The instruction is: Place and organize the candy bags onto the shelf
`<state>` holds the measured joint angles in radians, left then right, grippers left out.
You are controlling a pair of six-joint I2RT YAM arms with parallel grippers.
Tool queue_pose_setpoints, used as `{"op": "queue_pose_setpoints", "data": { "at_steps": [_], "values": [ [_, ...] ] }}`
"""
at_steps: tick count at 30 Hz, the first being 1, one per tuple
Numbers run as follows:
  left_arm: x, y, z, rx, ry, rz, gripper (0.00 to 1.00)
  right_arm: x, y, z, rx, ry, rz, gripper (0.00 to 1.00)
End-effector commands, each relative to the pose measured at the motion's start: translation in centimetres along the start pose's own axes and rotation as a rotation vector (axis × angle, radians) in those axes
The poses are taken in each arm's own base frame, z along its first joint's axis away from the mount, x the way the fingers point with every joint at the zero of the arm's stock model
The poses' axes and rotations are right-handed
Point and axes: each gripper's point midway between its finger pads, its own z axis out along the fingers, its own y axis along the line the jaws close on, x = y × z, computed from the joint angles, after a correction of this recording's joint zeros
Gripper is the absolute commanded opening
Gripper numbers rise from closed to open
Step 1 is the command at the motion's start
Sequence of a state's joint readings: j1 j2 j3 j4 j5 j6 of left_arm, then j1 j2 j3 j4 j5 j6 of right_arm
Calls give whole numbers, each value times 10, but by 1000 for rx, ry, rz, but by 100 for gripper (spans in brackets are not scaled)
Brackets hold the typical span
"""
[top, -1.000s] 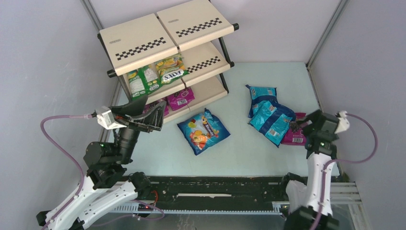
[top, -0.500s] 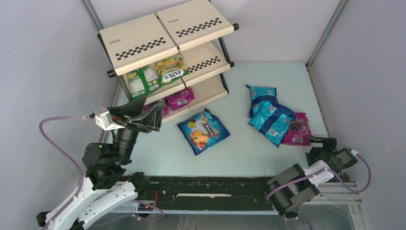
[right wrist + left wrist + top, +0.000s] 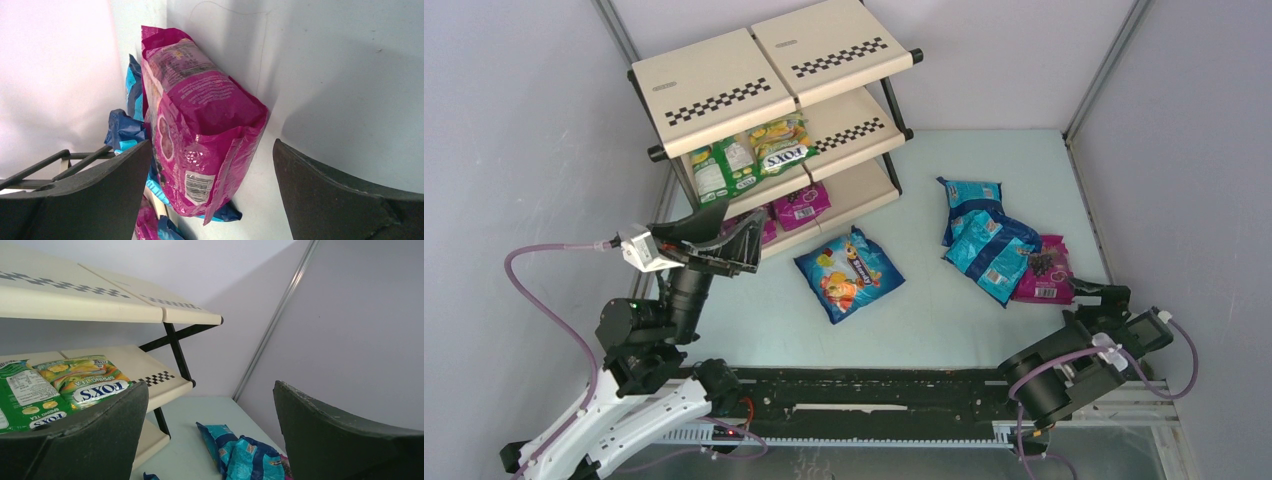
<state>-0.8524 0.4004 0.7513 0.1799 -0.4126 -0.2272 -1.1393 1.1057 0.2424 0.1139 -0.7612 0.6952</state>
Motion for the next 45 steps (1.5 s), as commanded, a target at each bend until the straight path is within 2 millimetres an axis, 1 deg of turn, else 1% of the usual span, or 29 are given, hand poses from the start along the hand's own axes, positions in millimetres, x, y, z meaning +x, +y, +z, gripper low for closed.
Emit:
{"op": "queue_pose_setpoints", "data": {
  "at_steps": [1,3,5,8,10,12,15,16,19,21,23,24,26,27,29,32,34,40,44,45],
  "values": [
    [-5,4,-1,-14,-33,5,100,0,-2,7,5,8,-8,97],
    [-5,3,-1,-11,-31,5,100,11,0,12,-1,41,-22,96],
    [-5,3,-1,-11,-33,4,100,17,-2,16,-1,45,-20,96],
    [-5,4,-2,-12,-32,5,100,18,-2,19,-14,39,-5,95],
    [-5,4,-1,-12,-31,3,100,17,0,20,-35,44,-19,91],
    [-4,4,-1,-13,-29,2,100,17,1,21,-60,47,-28,84],
    [-2,3,0,-13,-23,4,100,19,1,19,-99,46,-19,76],
    [-2,4,0,-14,-22,4,100,19,3,19,-115,45,-21,72],
    [-3,4,0,-15,-24,4,100,19,10,17,-160,46,-35,60],
    [-2,4,0,-15,-24,6,100,18,16,14,-184,42,-46,54],
    [-2,3,1,-13,-21,5,100,17,22,11,-201,28,-59,45],
    [-1,3,1,-13,-20,5,100,16,23,9,-201,24,-59,44],
    [-1,3,1,-13,-20,4,100,13,31,4,-211,-3,-83,42],
    [-1,3,1,-13,-19,4,100,10,34,1,-209,-19,-97,38],
    [-2,3,1,-13,-21,4,100,4,42,-6,-205,-54,-125,37],
    [-3,3,0,-13,-24,3,100,-6,58,-20,-203,-117,-185,25],
    [-3,4,0,-16,-26,5,100,-10,65,-29,-192,-146,-209,19],
    [-5,3,-1,-11,-29,1,100,-15,91,-53,-215,-167,-280,10],
    [-4,3,0,-11,-27,2,100,-18,107,-70,-223,-191,-338,7],
    [-3,3,0,-12,-26,2,100,-18,112,-74,-226,-199,-354,5]
  ]
}}
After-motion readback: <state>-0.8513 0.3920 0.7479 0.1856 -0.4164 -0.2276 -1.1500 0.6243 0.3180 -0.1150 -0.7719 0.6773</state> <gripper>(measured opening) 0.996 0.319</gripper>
